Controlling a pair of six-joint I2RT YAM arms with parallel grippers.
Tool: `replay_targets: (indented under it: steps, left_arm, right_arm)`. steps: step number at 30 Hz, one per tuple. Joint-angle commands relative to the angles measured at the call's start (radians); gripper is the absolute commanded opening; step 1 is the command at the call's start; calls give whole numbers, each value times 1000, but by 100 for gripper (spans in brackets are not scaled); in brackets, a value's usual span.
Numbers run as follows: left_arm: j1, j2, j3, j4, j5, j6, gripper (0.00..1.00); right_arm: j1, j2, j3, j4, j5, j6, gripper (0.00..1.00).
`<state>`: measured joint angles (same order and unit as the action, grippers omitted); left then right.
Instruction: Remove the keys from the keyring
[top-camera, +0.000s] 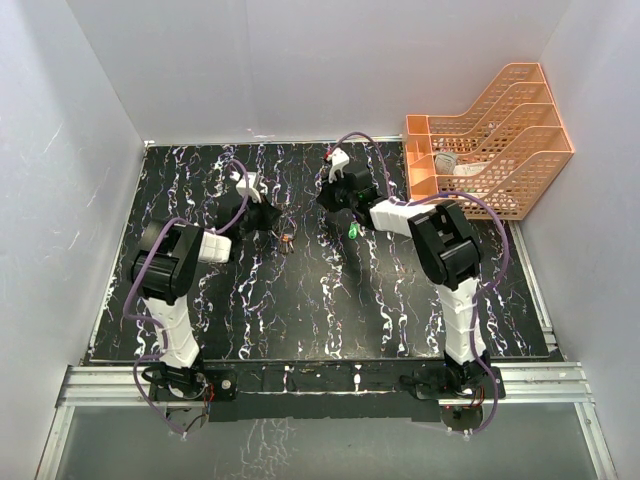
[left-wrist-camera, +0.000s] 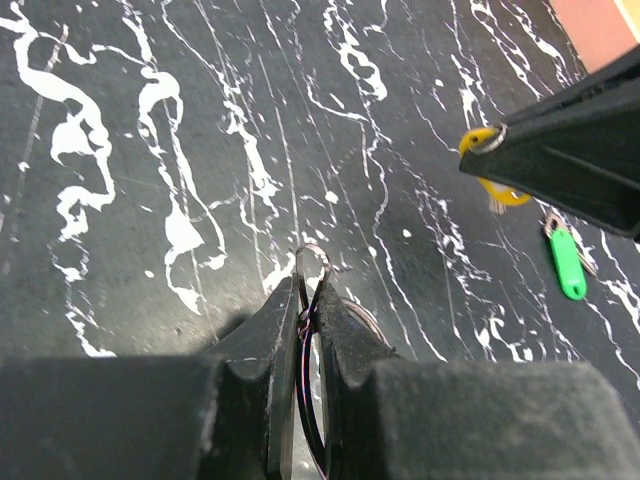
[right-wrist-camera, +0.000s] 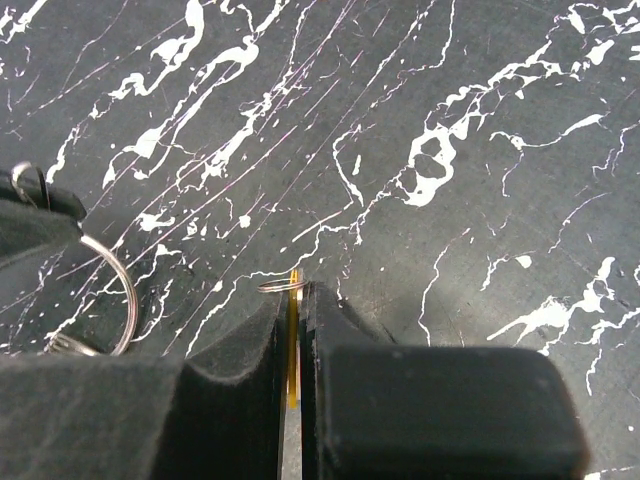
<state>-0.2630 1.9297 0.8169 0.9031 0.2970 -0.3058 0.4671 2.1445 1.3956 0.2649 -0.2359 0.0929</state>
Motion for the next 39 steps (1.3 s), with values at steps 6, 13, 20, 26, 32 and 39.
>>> replay_targets:
  steps: [6, 13, 20, 26, 32, 39]
  left_arm:
    - [18, 7, 61, -108, -61, 63, 1]
    - [21, -3, 69, -177, -122, 75, 24]
    - [23, -36, 71, -196, -195, 100, 51]
    - [32, -101, 80, -218, -252, 134, 99]
    - [34, -236, 51, -264, -333, 139, 99]
    - [33, -388, 54, -462, -497, 137, 99]
  right_arm:
    - [14, 74, 106, 14, -11, -28, 17]
    - [16, 104, 152, -17, 13, -44, 37]
    - [18, 68, 135, -4, 23, -64, 42]
    - [21, -41, 72, 31, 56, -98, 43]
    - [20, -218, -69, 100, 125, -125, 44]
    - [19, -455, -288, 205, 263, -134, 50]
